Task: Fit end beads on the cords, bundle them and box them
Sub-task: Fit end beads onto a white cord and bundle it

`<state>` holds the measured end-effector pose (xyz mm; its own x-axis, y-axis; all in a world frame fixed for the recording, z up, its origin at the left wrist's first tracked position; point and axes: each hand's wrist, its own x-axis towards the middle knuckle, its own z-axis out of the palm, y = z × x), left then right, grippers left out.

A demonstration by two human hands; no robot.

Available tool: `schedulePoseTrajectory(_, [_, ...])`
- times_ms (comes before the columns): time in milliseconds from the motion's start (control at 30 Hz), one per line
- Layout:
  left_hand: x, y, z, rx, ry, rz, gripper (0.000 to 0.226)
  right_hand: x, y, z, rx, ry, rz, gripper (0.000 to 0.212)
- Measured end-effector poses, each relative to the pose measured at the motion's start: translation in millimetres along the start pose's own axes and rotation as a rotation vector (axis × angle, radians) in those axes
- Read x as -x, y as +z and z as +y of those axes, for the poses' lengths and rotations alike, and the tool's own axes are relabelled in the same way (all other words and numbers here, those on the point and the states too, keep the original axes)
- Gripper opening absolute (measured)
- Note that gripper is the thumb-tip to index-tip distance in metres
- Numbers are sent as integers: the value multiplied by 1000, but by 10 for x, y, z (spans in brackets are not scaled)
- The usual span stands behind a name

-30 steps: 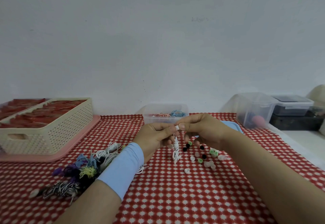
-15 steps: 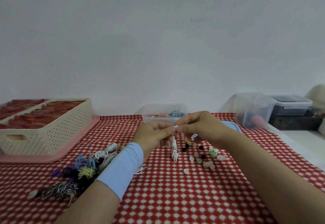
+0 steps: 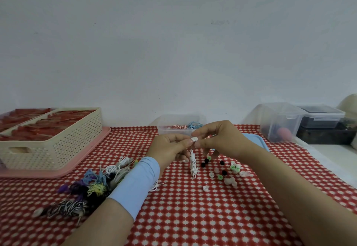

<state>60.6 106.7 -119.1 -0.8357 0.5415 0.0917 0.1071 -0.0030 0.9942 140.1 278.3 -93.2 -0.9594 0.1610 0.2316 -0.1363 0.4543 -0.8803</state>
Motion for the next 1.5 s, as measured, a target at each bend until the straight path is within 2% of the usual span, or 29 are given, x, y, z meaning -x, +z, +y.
schedulePoseTrajectory(233, [2, -3, -14, 12, -5, -18, 10, 6, 8, -8, 21, -13, 10, 11])
schedulePoseTrajectory(500, [12, -28, 7, 105, 7, -102, 14, 61, -66, -38, -281, 200, -169, 20])
schedulePoseTrajectory(633, [29, -19, 24, 129, 4, -150, 11, 65, -33, -41, -324, 222, -187, 25])
schedulePoseTrajectory(733, [34, -15, 20, 156, -14, -147, 11, 60, -14, -39, -319, 222, -168, 20])
schedulePoseTrajectory(933, [41, -15, 43, 267, -48, -231, 14, 61, -27, -53, -414, 225, -236, 25])
schedulePoseTrajectory(1033, [44, -30, 37, 239, -47, -234, 13, 60, -27, -62, -386, 232, -256, 23])
schedulePoseTrajectory(1167, [47, -58, 29, 222, -57, -237, 13, 46, -26, -82, -308, 226, -250, 32])
schedulePoseTrajectory(1300, [39, -55, 42, 229, -48, -241, 13, 59, -38, -83, -353, 193, -262, 27])
schedulePoseTrajectory(1500, [39, -94, 12, 231, -62, -223, 13, 39, 34, -46, -295, 161, -190, 21])
